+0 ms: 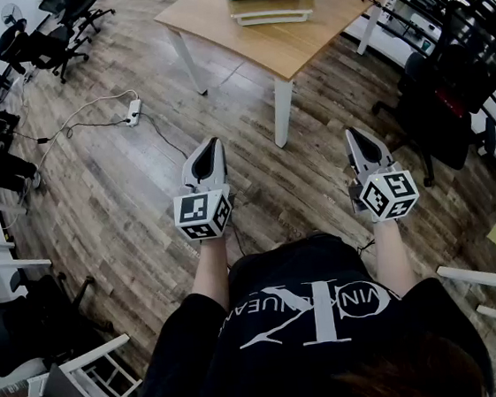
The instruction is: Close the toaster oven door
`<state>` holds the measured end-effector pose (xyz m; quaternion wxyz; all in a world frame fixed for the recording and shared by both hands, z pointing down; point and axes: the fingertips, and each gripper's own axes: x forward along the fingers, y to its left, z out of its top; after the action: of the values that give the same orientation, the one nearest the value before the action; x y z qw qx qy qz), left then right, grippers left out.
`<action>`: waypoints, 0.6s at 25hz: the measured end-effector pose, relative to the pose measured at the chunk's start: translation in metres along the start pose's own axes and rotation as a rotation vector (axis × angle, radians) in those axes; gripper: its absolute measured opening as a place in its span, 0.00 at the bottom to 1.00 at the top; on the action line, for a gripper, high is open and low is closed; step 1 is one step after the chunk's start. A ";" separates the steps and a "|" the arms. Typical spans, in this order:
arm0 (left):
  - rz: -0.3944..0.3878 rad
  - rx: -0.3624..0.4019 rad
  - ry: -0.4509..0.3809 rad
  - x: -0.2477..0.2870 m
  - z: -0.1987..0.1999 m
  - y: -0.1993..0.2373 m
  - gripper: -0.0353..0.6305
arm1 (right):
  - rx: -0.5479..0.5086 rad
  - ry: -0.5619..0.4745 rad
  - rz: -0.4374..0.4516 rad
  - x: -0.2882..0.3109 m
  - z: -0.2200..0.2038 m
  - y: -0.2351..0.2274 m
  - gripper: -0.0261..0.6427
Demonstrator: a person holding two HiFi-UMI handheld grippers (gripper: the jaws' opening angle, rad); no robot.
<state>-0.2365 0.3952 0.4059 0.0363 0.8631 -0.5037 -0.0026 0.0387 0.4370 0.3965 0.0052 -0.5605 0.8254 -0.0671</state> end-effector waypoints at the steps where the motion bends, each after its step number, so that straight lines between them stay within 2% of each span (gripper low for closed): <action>1: 0.000 -0.001 -0.001 0.001 0.001 0.001 0.07 | 0.000 -0.001 0.000 0.001 0.000 0.000 0.07; 15: 0.000 -0.025 -0.007 0.000 0.000 0.006 0.07 | -0.014 0.010 -0.005 0.004 -0.003 0.006 0.06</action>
<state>-0.2418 0.3920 0.4067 0.0452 0.8625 -0.5038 -0.0119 0.0313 0.4357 0.3987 -0.0030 -0.5624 0.8244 -0.0642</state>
